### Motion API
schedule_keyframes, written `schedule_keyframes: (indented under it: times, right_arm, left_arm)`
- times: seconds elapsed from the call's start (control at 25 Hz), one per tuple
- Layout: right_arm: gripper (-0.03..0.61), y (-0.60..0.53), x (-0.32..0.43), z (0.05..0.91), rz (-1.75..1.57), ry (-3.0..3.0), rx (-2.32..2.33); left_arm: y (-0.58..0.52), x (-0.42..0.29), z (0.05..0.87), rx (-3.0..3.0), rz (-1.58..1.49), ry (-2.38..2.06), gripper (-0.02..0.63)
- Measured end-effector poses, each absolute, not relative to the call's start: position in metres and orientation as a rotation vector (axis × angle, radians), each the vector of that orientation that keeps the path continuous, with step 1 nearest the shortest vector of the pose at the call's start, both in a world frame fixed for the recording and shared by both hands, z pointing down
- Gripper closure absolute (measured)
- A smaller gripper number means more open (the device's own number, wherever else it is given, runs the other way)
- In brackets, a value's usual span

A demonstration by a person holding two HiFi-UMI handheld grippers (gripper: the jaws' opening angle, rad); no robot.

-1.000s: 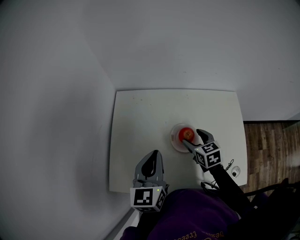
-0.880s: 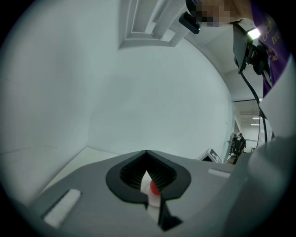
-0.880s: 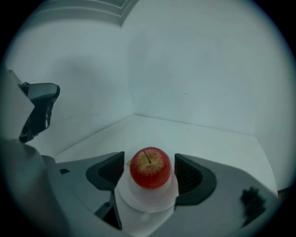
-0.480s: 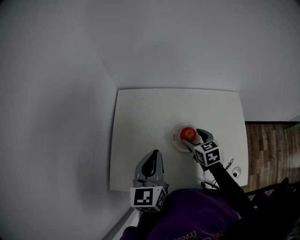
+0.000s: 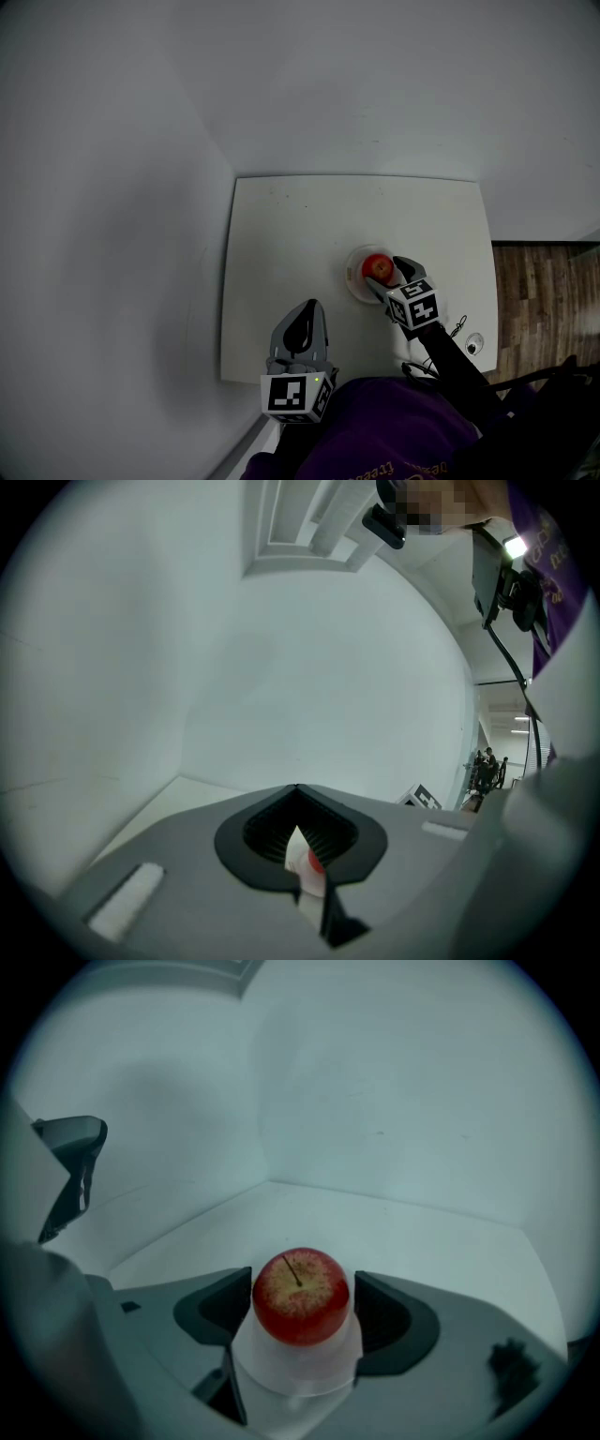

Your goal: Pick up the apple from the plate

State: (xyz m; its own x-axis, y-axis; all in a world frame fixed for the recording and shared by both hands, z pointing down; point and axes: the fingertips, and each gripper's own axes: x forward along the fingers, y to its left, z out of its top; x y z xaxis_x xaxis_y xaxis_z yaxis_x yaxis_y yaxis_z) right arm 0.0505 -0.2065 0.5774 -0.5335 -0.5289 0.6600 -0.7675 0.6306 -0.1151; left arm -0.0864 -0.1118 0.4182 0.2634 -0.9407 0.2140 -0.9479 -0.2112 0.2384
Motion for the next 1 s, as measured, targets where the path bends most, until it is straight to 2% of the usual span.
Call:
schedule_keyframes:
  times: [1.0]
  right_arm:
    - [0.249, -0.2079, 0.0558, 0.5746, 0.54, -2.266, 1.049]
  left_arm:
    - [-0.1113, -0.0848, 0.4163, 2.218, 0.05, -1.735, 0.607]
